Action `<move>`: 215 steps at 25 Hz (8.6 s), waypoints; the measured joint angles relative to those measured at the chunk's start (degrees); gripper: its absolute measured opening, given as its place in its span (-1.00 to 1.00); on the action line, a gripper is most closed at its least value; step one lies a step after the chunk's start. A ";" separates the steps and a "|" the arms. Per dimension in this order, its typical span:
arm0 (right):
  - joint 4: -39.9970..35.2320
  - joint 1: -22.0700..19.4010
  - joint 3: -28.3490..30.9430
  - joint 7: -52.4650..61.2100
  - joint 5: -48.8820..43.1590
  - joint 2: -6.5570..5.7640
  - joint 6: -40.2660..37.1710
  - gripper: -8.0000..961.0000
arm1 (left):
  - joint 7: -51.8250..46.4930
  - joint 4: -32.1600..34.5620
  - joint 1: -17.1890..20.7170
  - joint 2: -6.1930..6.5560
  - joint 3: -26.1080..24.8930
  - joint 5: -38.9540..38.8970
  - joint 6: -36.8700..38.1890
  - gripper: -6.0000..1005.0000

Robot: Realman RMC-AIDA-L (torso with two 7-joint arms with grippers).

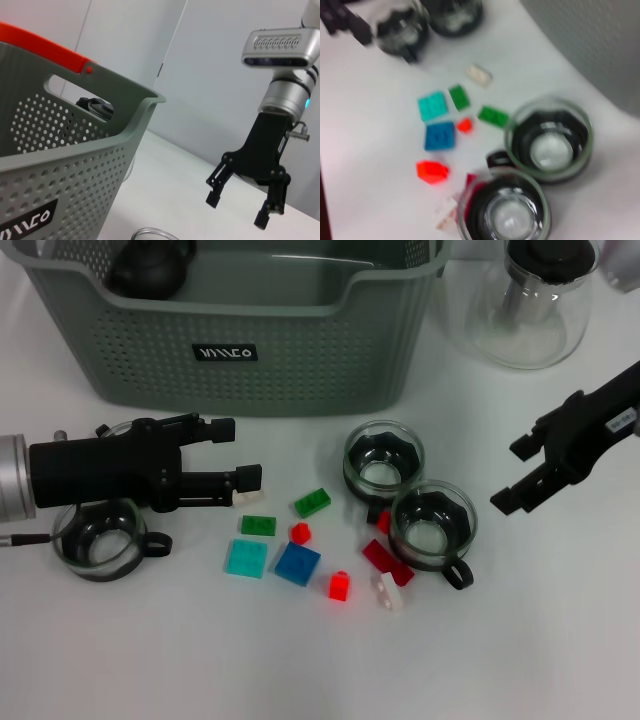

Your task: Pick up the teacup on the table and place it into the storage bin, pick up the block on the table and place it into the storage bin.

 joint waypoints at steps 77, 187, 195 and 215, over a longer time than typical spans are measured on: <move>-9.99 7.43 -1.44 4.91 -0.42 4.81 -9.11 -0.87 | 1.46 0.27 1.42 0.26 -0.17 0.43 0.57 0.77; -21.52 -0.76 -3.38 3.46 19.07 2.29 -2.19 0.94 | 2.30 0.19 2.72 0.06 -0.52 -0.03 2.95 0.77; -14.12 0.85 -3.63 7.10 3.60 3.48 -0.01 0.94 | 2.36 0.22 2.64 0.15 -0.52 -0.03 2.86 0.77; 13.43 9.06 -5.26 7.83 -1.30 5.44 24.89 0.94 | 2.36 -0.04 2.73 0.02 -0.52 -0.03 2.33 0.77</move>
